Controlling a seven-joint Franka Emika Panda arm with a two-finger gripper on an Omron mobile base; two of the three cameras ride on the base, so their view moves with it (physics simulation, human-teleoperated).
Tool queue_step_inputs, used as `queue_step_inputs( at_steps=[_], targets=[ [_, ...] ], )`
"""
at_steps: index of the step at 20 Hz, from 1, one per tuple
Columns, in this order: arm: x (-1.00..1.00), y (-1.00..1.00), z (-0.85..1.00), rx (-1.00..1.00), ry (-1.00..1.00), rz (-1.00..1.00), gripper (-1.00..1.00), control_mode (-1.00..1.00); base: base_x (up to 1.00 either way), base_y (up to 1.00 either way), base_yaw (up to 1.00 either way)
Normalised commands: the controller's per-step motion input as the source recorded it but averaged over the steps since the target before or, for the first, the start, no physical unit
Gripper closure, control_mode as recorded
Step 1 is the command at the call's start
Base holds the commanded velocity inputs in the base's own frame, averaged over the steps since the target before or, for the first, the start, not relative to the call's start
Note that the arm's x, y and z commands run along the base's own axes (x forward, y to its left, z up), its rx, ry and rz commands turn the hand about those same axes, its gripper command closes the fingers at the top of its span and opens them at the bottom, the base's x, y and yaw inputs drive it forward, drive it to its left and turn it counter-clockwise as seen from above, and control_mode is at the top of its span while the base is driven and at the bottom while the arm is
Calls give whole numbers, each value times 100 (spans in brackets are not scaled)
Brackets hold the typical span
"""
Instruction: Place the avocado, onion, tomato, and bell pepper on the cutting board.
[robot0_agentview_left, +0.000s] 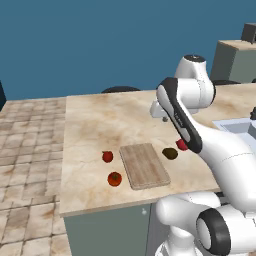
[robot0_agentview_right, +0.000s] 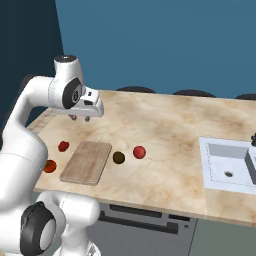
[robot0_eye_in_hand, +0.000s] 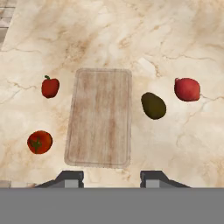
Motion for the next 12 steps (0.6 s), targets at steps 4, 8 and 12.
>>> queue_step_inputs(
  at_steps=[4,8,12],
  targets=[
    [-13,3,-1,0,0,0,-100,-100,0,0,0],
    [-20,55,-21,-3,0,3,-100,-100,0,0,0],
    [-16,78,-22,-12,0,0,-100,-100,0,0,0]
  ],
)
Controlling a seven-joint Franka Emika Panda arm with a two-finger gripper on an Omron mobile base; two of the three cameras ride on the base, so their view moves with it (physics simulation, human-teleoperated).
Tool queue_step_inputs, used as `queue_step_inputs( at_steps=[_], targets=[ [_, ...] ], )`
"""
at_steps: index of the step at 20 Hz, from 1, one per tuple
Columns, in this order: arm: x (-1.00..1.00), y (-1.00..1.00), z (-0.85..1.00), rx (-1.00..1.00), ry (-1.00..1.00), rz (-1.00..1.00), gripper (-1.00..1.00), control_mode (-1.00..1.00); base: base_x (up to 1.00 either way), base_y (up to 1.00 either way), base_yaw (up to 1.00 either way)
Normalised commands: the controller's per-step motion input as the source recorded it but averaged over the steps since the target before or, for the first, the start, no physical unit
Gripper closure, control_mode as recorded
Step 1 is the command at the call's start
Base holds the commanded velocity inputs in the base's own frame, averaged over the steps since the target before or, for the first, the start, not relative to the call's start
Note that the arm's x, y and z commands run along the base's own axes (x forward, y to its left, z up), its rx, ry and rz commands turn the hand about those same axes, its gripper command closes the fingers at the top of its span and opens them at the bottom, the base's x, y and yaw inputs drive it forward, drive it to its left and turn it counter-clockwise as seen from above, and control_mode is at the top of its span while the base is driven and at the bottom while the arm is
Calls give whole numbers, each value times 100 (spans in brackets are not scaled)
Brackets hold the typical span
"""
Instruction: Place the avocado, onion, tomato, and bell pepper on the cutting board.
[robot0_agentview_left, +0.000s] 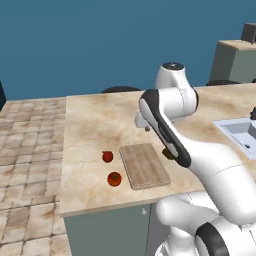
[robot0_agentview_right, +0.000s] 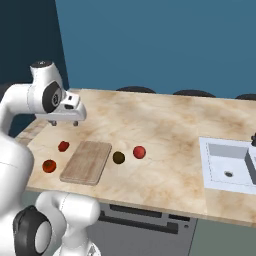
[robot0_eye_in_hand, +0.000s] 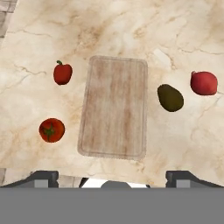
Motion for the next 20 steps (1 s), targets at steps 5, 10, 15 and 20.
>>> queue_step_inputs(
  at_steps=[5,10,15,20],
  targets=[
    [-35,34,-30,-5,0,2,-100,-100,0,0,0],
    [-20,40,-28,-1,1,3,-100,-100,0,0,0],
    [-5,53,-28,0,5,0,-100,-100,0,0,0],
    [0,56,-31,-4,4,0,-100,-100,0,0,0]
  ],
)
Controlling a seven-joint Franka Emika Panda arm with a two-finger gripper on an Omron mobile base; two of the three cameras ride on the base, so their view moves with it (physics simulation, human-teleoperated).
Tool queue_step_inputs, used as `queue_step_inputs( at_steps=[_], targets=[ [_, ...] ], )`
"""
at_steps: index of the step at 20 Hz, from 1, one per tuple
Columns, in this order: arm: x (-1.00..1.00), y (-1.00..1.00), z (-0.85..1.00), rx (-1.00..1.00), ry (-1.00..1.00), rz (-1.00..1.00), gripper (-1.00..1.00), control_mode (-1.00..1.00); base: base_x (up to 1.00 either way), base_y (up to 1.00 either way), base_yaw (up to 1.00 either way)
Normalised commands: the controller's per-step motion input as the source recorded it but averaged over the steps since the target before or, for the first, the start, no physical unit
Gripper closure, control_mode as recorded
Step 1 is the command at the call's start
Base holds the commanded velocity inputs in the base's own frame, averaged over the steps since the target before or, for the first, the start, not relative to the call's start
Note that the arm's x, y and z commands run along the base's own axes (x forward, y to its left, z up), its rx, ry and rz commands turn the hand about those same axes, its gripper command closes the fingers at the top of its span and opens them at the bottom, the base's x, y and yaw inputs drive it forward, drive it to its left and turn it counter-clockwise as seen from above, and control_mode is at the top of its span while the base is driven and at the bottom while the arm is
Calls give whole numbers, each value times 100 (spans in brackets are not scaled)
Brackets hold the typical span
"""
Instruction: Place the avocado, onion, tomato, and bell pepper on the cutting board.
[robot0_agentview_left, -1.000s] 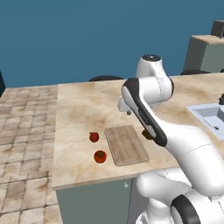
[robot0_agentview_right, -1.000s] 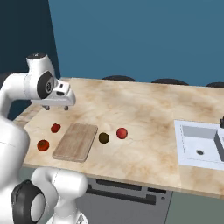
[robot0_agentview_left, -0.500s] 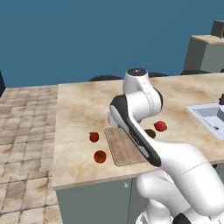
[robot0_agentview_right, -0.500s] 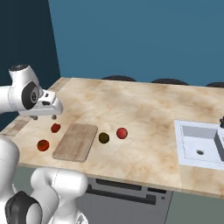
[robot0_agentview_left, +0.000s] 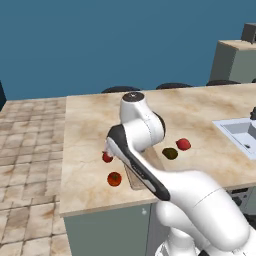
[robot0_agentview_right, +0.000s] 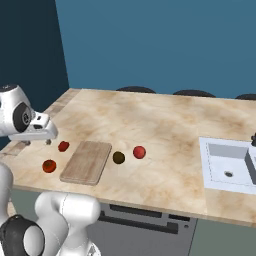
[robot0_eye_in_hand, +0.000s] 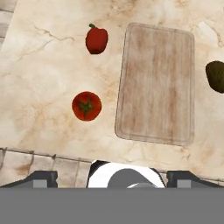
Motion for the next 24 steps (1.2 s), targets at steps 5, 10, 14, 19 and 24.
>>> queue_step_inputs(
  at_steps=[5,10,14,19,24],
  targets=[
    [4,51,-33,-6,3,0,-100,-100,0,0,0],
    [18,43,-29,-7,0,0,-100,-100,0,0,0],
    [29,24,-24,-3,0,-1,-100,-100,0,0,0],
    [26,11,-26,-1,0,-1,-100,-100,0,0,0],
    [19,1,-29,0,6,-2,-100,-100,0,0,0]
  ],
)
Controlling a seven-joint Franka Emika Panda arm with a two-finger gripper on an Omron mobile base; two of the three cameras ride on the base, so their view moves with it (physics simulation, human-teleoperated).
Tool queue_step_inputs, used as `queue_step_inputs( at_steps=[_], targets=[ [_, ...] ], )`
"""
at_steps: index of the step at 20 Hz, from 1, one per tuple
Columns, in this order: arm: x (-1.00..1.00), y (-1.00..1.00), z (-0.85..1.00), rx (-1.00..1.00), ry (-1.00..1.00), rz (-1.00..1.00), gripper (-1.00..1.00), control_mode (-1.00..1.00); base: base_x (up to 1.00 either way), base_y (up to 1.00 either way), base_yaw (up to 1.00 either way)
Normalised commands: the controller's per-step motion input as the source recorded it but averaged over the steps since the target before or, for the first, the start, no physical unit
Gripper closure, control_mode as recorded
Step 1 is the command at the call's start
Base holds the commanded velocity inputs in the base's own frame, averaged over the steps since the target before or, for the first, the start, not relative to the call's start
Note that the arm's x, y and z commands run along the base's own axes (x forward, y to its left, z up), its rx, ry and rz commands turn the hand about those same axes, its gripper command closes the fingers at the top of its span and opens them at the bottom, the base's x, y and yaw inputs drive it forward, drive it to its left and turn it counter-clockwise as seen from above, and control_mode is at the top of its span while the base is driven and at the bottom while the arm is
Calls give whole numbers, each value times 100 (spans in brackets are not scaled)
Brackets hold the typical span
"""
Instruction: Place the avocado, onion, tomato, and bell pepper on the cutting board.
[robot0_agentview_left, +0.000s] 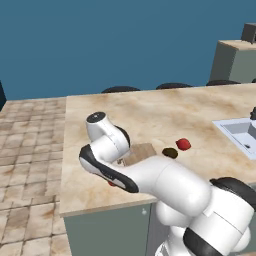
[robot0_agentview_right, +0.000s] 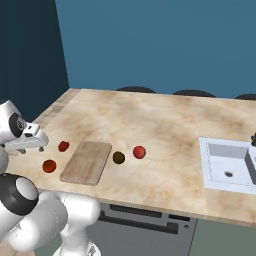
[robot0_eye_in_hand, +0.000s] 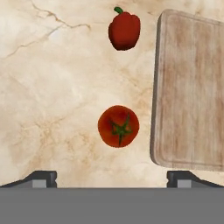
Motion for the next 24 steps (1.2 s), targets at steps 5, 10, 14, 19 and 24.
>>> queue_step_inputs(
  at_steps=[5,10,14,19,24],
  targets=[
    [9,-3,-26,0,6,-1,-100,-100,0,0,0],
    [3,-6,-25,0,1,-2,-100,-100,0,0,0],
    [6,-12,-26,0,0,-1,-100,-100,0,0,0],
    [16,-7,-23,0,0,0,-100,-100,0,0,0],
    [11,-6,-17,0,0,0,-100,-100,0,0,0]
  ],
)
